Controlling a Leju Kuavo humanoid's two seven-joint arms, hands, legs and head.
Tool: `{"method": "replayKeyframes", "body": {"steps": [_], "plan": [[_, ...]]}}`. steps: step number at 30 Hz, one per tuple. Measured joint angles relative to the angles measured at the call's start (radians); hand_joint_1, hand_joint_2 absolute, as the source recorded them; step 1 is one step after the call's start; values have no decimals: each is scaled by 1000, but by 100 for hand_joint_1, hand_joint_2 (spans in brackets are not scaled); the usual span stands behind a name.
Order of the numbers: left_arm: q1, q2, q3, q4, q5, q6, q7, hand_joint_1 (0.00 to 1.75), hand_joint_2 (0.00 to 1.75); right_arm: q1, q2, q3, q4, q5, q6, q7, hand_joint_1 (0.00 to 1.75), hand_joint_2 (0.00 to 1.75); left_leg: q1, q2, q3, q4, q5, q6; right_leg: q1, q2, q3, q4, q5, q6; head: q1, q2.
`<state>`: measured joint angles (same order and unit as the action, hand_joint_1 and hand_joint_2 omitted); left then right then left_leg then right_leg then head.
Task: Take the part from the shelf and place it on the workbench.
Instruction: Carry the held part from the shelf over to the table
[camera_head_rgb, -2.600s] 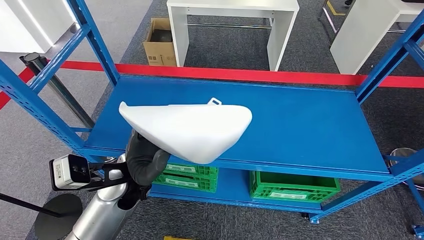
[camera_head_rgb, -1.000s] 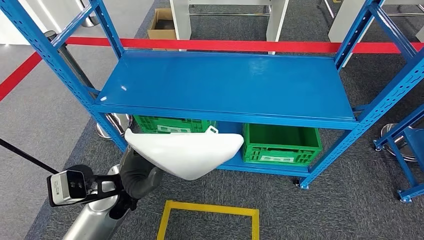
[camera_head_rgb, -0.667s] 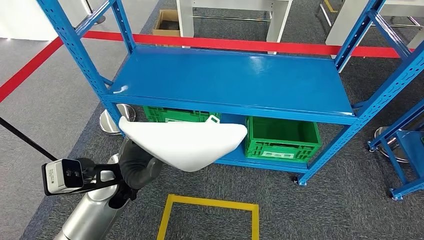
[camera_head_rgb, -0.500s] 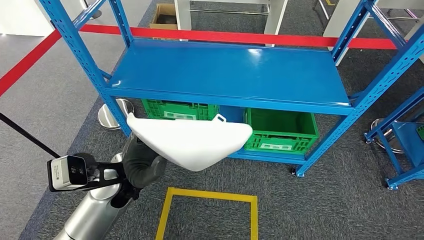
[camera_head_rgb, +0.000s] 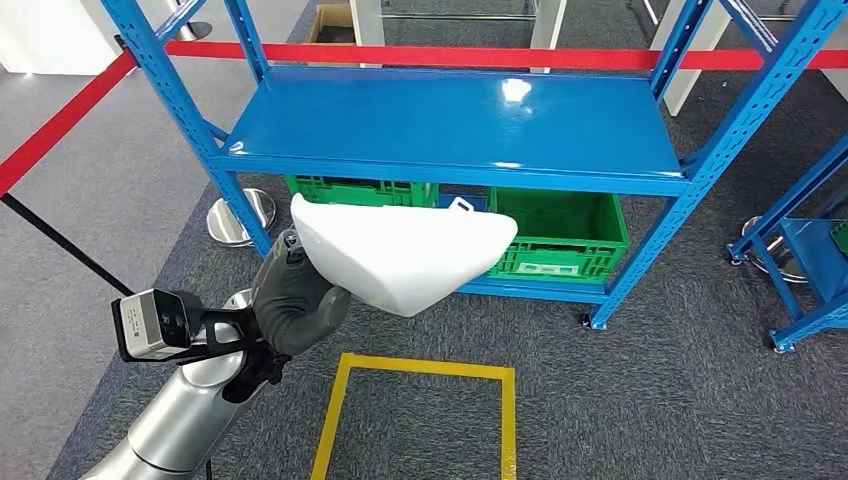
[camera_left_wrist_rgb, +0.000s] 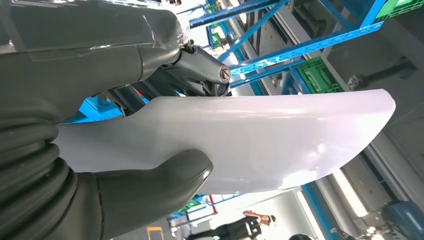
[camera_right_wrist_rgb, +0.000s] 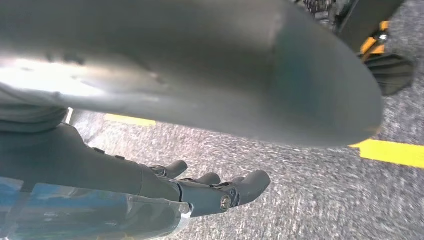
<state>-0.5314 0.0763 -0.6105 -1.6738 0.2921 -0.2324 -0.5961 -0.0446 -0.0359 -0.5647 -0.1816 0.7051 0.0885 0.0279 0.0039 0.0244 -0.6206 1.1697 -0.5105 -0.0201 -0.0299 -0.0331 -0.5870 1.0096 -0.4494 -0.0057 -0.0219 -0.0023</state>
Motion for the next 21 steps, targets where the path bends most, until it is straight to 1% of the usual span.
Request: {"method": "replayKeyframes", "body": {"steps": [1, 2, 3, 4, 5, 6, 7, 8, 9, 10, 11, 12, 13, 14, 15, 16, 17, 18, 19, 20, 21], "plan": [[-8, 0, -4, 3, -3, 2, 2, 175, 175, 0, 0, 0, 0, 0, 0, 2, 0, 0, -2, 17, 54, -76, 8, 2, 1, -7, -3, 0, 4, 5, -1, 0], [-15, 0, -9, 5, -5, 2, 4, 175, 175, -1, 0, 0, 0, 0, 0, 2, 0, 0, -5, 31, 94, -139, 8, 7, 2, -15, -4, 0, 8, 11, -1, 0], [-21, -1, -12, 8, -7, 0, 5, 175, 175, -2, 0, -1, 0, 1, 0, 3, 0, 0, -9, 39, 116, -176, 2, 13, 4, -25, -5, 1, 12, 17, -3, 0], [-23, -2, -15, 12, -9, -4, 5, 175, 175, -3, 1, -1, 0, 2, 0, 3, 0, 0, -12, 33, 119, -190, -3, 21, 4, -35, -5, -1, 16, 23, -3, 0], [-23, -2, -18, 15, -12, -9, 5, 175, 175, -4, 1, -1, 0, 4, 0, 3, 0, 0, -13, 22, 116, -195, -1, 31, 3, -45, -4, -2, 19, 30, -3, 0], [-22, -4, -21, 19, -17, -17, 4, 175, 175, -5, 1, -1, 0, 6, 1, 3, 0, 0, -11, 12, 112, -198, 5, 39, 2, -44, -6, 1, 16, 36, -3, 0], [-21, -6, -24, 22, -23, -24, 5, 175, 175, -6, 1, -1, 0, 10, 1, 4, 0, 0, -10, 3, 109, -201, 13, 49, 1, -32, -14, 19, 0, 41, -2, 0], [-20, -11, -27, 24, -30, -31, 5, 175, 175, -6, 1, -1, 0, 14, 1, 4, 0, 0, -8, -6, 104, -204, 21, 57, 0, -14, -31, 58, -27, 43, 0, 0], [-17, -16, -30, 27, -35, -37, 6, 175, 175, -5, 0, -1, 0, 18, 1, 5, 0, 0, -9, -15, 98, -204, 27, 62, 0, 7, -57, 120, -64, 45, 2, 0], [-13, -20, -33, 28, -38, -43, 7, 175, 175, -4, -2, -1, 0, 20, 2, 6, 0, 0, -11, -25, 92, -203, 32, 67, 2, 20, -87, 194, -102, 44, 4, 0], [-7, -22, -35, 30, -42, -49, 8, 175, 175, -3, -4, -1, 0, 22, 1, 7, 0, 0, -14, -35, 86, -203, 37, 69, 4, 26, -112, 257, -128, 43, 5, 0], [0, -23, -37, 31, -45, -56, 8, 175, 175, -2, -6, -1, 0, 24, 1, 8, 0, 0, -17, -45, 82, -202, 41, 70, 5, 28, -123, 290, -136, 41, 5, 0], [5, -22, -39, 32, -50, -65, 7, 175, 175, -1, -8, -1, 0, 26, 0, 9, 0, 0, -19, -56, 79, -201, 43, 70, 7, 31, -113, 282, -125, 37, 5, 0], [9, -23, -40, 32, -57, -77, 6, 175, 175, -1, -10, -1, 0, 28, -3, 11, 0, 0, -20, -68, 77, -199, 45, 69, 7, 37, -81, 229, -97, 33, 5, 0], [12, -24, -41, 32, -65, -89, 6, 175, 175, -1, -14, -1, 0, 30, -5, 11, 0, 0, -20, -78, 76, -195, 46, 68, 8, 55, -39, 155, -66, 27, 5, 0], [13, -27, -42, 32, -73, -103, 5, 175, 175, -1, -19, -1, 0, 30, -8, 12, 0, 0, -22, -89, 71, -189, 45, 66, 6, 78, 0, 83, -45, 23, 5, 0], [13, -33, -41, 31, -79, -116, 6, 175, 175, -1, -25, -1, 0, 29, -12, 13, 0, 0, -22, -100, 66, -184, 45, 62, 6, 97, 27, 32, -32, 20, 5, 0], [14, -40, -41, 30, -82, -127, 9, 175, 175, 0, -31, -3, 0, 29, -15, 13, 0, 0, -21, -110, 59, -180, 47, 57, 7, 108, 39, 7, -31, 19, 5, 0], [15, -47, -40, 28, -85, -136, 12, 175, 175, 0, -38, -4, 0, 27, -18, 14, 0, 0, -20, -122, 53, -178, 49, 51, 8, 106, 41, 2, -33, 18, 4, 0], [16, -54, -38, 25, -86, -143, 16, 175, 175, -1, -43, -6, 0, 26, -20, 14, 0, 0, -17, -130, 48, -177, 51, 45, 9, 94, 41, 1, -31, 14, 4, 0], [16, -59, -35, 21, -88, -147, 20, 175, 175, -1, -48, -8, -1, 24, -21, 14, 0, 0, -17, -124, 43, -172, 48, 39, 7, 82, 43, -1, -28, 10, 4, 0]]}}
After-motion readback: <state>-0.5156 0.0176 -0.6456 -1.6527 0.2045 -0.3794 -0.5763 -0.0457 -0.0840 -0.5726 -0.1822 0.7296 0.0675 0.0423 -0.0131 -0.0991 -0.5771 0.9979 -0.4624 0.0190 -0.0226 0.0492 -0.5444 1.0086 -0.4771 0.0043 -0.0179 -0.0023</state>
